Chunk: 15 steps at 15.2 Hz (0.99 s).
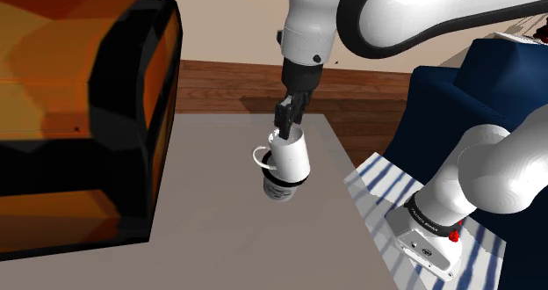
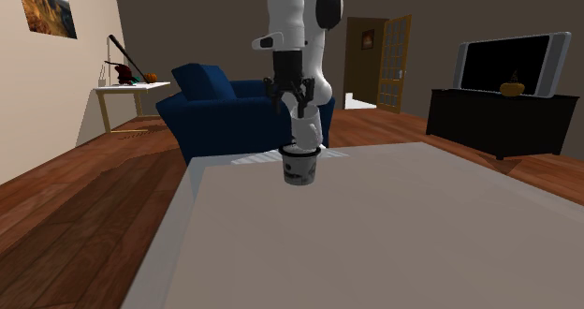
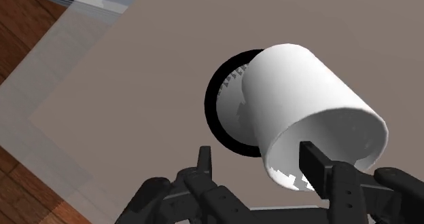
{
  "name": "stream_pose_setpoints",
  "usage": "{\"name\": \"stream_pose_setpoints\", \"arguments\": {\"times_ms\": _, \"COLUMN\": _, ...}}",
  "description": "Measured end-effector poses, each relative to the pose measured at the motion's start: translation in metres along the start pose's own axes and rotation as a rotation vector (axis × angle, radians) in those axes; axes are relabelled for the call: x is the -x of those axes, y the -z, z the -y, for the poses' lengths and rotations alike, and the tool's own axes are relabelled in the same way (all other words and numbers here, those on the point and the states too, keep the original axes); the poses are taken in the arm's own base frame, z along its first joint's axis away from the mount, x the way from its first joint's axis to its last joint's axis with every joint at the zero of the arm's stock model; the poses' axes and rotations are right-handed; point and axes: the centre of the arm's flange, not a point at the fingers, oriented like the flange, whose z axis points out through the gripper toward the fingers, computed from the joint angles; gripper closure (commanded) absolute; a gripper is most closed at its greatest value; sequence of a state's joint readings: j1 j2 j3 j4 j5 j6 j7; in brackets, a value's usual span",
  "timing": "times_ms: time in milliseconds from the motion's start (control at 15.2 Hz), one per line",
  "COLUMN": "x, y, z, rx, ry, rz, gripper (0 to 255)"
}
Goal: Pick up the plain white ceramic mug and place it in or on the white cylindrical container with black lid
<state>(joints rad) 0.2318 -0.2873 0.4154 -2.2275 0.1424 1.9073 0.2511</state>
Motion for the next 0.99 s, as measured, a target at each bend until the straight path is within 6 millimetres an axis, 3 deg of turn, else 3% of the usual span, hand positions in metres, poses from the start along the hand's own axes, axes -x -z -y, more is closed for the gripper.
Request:
{"name": "stream_pose_setpoints", "arguments": {"times_ms": 264, "x": 0.0, "y": -0.002, "z": 0.001, "rx": 0.0, "ry": 0.001, "rz": 0.004, "gripper": 0}}
{"name": "stream_pose_setpoints", "arguments": {"times_ms": 594, "x": 0.0, "y": 0.042, "z": 0.001, "rx": 0.0, "ry": 0.001, "rz": 0.003, "gripper": 0}}
{"name": "stream_pose_setpoints", "arguments": {"times_ms": 990, "x": 0.0, "y": 0.047, "z": 0.001, "rx": 0.0, "ry": 0.001, "rz": 0.004, "gripper": 0}}
